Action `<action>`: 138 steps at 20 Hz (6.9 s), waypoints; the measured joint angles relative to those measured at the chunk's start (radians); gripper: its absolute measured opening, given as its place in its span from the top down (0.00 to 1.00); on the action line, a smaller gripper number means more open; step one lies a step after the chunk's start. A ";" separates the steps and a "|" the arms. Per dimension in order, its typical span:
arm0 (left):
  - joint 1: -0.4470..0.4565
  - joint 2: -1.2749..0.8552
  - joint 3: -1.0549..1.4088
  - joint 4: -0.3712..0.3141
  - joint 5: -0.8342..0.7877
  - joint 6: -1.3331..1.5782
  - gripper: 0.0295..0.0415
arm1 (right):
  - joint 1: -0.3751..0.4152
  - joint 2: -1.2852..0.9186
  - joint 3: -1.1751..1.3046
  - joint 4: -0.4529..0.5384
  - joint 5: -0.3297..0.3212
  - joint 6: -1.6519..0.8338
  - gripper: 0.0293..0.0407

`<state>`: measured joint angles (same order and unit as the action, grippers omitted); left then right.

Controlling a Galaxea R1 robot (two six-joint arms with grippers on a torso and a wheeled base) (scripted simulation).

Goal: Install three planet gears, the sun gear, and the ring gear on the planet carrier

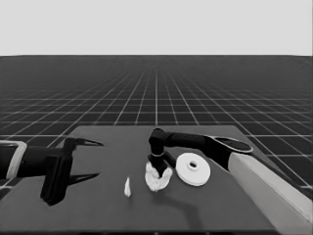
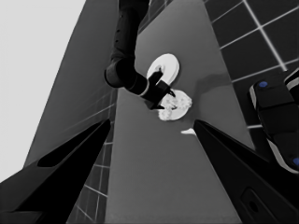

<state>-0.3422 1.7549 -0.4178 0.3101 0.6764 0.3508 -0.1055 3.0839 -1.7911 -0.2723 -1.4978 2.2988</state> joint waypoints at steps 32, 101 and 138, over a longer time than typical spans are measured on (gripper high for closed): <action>0.000 0.000 0.000 0.000 0.000 0.000 0.25 | -0.245 -1.303 1.384 -0.417 0.312 -1.967 0.19; 0.000 0.000 0.000 0.000 0.000 0.000 0.25 | 0.037 -0.014 0.037 0.024 -0.010 -0.927 0.51; 0.000 0.000 0.000 0.000 0.000 0.000 0.25 | 0.037 -0.015 0.036 0.023 -0.010 -0.605 0.51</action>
<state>-0.3422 1.7549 -0.4178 0.3101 0.6764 0.3508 -0.0684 3.0689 -1.7553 -0.2489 -1.5074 1.6941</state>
